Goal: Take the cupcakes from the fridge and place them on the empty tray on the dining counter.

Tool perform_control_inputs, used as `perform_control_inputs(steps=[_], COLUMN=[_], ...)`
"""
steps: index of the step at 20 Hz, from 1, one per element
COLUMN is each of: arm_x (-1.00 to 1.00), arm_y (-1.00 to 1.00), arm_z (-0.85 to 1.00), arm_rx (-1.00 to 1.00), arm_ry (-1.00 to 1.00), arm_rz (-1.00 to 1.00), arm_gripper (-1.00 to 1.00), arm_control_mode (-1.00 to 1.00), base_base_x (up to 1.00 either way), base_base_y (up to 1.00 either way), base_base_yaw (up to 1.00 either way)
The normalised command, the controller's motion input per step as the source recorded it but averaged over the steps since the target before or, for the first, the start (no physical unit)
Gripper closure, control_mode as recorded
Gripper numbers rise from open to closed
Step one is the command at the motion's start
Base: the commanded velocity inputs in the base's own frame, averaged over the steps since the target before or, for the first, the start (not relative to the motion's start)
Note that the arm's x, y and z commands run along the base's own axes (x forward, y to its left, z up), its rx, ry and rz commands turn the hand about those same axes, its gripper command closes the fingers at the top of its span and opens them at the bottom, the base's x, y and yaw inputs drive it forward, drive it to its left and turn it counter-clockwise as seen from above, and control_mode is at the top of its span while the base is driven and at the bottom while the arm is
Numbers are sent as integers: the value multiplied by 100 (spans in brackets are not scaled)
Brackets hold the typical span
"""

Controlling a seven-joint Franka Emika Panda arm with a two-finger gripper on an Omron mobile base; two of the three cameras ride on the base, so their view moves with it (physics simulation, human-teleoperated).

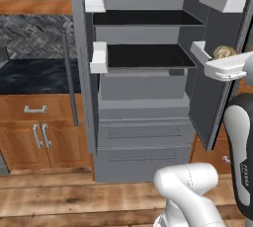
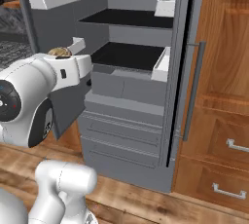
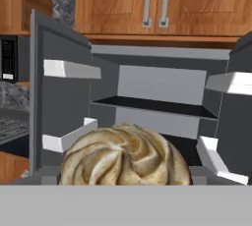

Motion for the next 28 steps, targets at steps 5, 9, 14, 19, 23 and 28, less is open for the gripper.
perform_control_inputs(steps=[5,9,14,19,23,28], arm_x=[0,0,0,0,0,0], arm_y=[0,0,0,0,0,0], arm_z=[0,0,0,0,0,0], arm_rx=[0,0,0,0,0,0], arm_ry=[0,0,0,0,0,0], arm_rz=[0,0,0,0,0,0], arm_gripper=[100,100,100,100,100,100], arm_control_mode=[100,100,100,100,100,100], base_base_x=[-100,-100,-100,-100,-100,-100], base_base_y=[0,0,0,13,29,29], base_base_yaw=[0,0,0,0,0,2])
